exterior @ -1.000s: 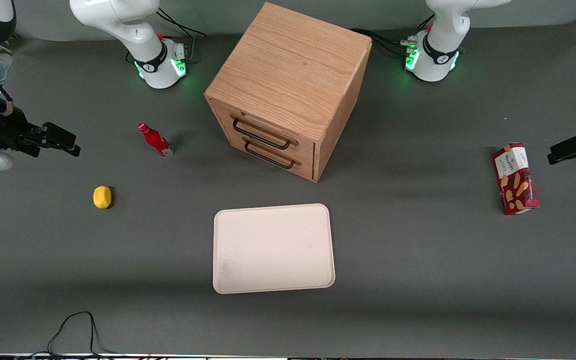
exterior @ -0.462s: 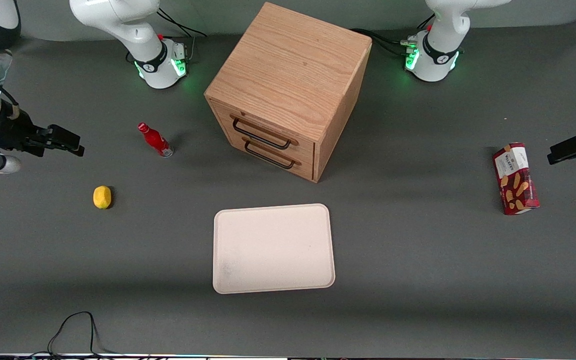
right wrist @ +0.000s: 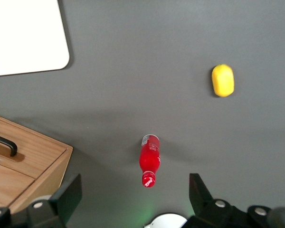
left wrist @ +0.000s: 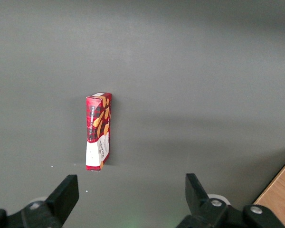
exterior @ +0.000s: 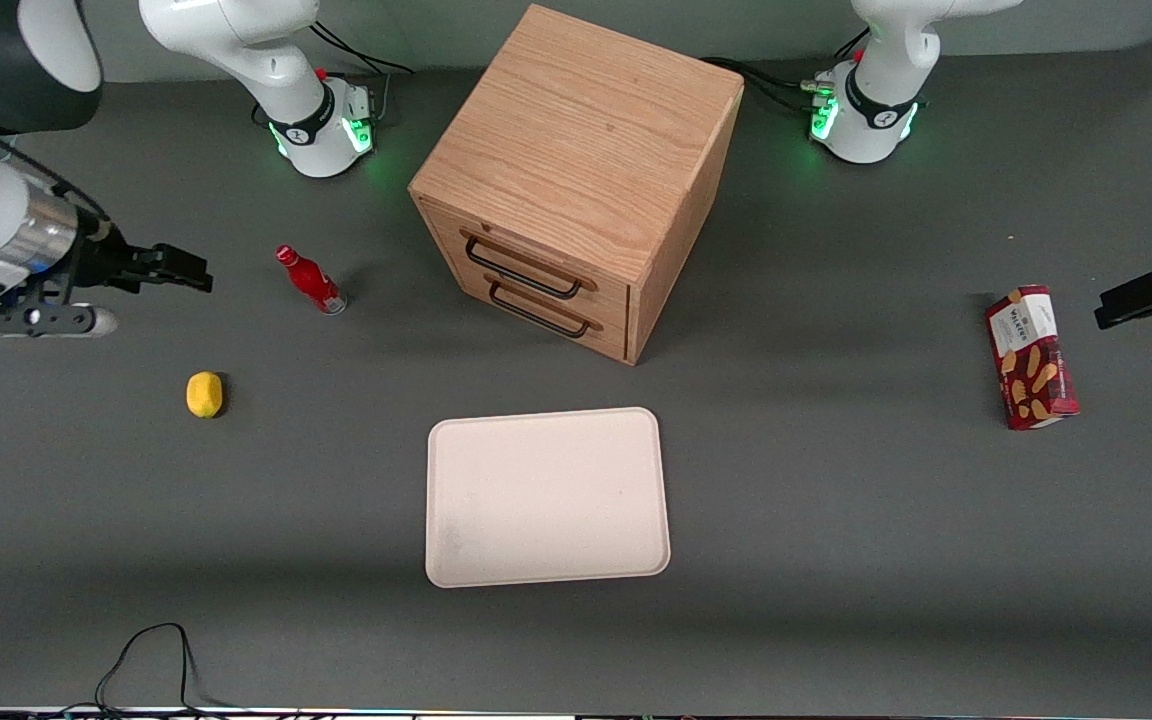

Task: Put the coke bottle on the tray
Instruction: 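Move the right gripper toward the red Coca-Cola bottle, then lower the open right gripper around the bottle's neck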

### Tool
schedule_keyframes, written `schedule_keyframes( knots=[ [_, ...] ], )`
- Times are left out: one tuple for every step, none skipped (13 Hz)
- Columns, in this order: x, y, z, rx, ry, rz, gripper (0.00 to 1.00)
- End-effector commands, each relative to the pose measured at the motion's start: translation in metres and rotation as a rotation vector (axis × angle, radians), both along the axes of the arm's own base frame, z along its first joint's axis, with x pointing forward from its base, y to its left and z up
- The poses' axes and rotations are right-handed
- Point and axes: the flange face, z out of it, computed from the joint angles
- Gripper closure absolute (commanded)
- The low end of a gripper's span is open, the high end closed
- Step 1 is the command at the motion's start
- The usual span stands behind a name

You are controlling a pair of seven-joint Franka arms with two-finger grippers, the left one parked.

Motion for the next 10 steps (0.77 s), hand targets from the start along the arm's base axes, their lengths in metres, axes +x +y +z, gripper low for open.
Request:
schedule_keyframes(
  knots=[
    [-0.073,0.006,-0.045,-0.009,-0.059,0.017,0.00],
    [-0.083,0.009,-0.062,-0.011,-0.047,0.025,0.00],
    [-0.093,0.016,-0.078,-0.016,-0.050,0.041,0.00],
    [-0.104,0.023,-0.097,-0.021,-0.062,0.059,0.00],
    [-0.113,0.025,-0.114,-0.022,-0.075,0.065,0.00],
    [-0.122,0.024,-0.129,-0.022,-0.079,0.066,0.00],
    [-0.127,0.024,-0.142,-0.021,-0.085,0.066,0.00],
    [-0.131,0.023,-0.152,-0.033,-0.089,0.075,0.00],
    [-0.134,0.022,-0.162,-0.045,-0.091,0.087,0.00],
    [-0.138,0.022,-0.170,-0.047,-0.088,0.088,0.00]
  ],
)
